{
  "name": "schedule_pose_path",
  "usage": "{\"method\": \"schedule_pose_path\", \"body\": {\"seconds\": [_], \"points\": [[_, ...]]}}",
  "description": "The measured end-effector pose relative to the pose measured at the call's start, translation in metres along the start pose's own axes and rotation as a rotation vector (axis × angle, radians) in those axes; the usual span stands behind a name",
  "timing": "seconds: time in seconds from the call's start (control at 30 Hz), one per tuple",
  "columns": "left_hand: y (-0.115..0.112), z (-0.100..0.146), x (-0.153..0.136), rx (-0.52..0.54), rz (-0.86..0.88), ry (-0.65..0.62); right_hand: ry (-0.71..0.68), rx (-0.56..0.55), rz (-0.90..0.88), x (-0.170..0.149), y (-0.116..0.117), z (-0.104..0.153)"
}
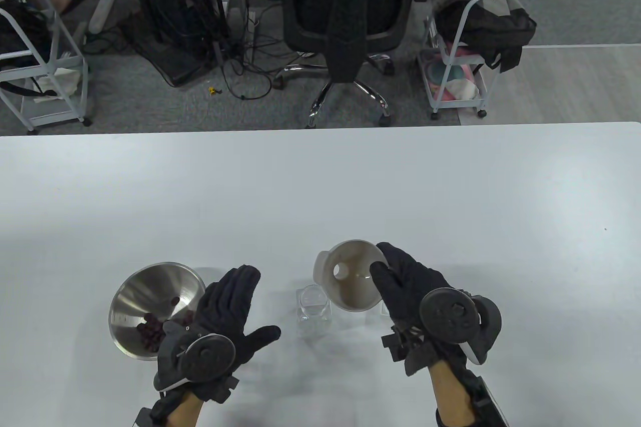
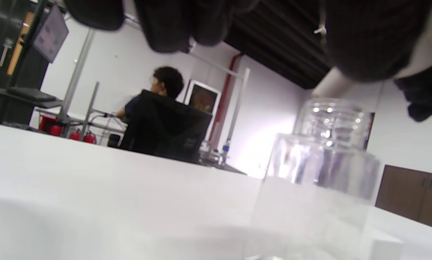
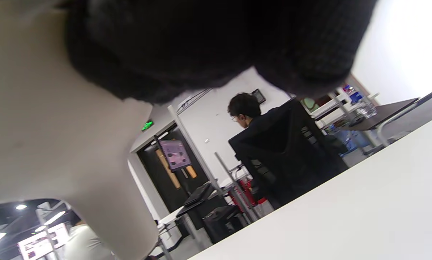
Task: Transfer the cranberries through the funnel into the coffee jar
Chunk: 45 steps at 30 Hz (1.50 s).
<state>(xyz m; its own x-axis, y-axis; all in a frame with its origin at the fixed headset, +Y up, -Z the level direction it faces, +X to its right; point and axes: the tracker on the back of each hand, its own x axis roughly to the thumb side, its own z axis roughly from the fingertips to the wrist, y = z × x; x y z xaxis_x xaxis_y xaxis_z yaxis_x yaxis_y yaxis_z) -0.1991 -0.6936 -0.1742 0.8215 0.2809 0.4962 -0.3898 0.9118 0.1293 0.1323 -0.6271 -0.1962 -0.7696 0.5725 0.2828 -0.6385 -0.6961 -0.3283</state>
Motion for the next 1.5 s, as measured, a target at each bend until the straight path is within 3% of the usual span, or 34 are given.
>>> {"method": "schedule_pose_path", "body": {"seconds": [0.2, 0.63, 1.5], "points": [[0.000, 0.000, 0.000, 0.001, 0.006, 0.000, -0.016, 0.030, -0.048, 0.016, 0.009, 0.004], [0.002, 0.001, -0.001, 0.008, 0.006, -0.002, 0.044, 0.201, -0.120, 0.016, 0.029, -0.006], [0.001, 0.001, 0.000, 0.000, 0.000, -0.005, 0.088, 0.290, -0.093, 0.008, 0.053, -0.010]]}}
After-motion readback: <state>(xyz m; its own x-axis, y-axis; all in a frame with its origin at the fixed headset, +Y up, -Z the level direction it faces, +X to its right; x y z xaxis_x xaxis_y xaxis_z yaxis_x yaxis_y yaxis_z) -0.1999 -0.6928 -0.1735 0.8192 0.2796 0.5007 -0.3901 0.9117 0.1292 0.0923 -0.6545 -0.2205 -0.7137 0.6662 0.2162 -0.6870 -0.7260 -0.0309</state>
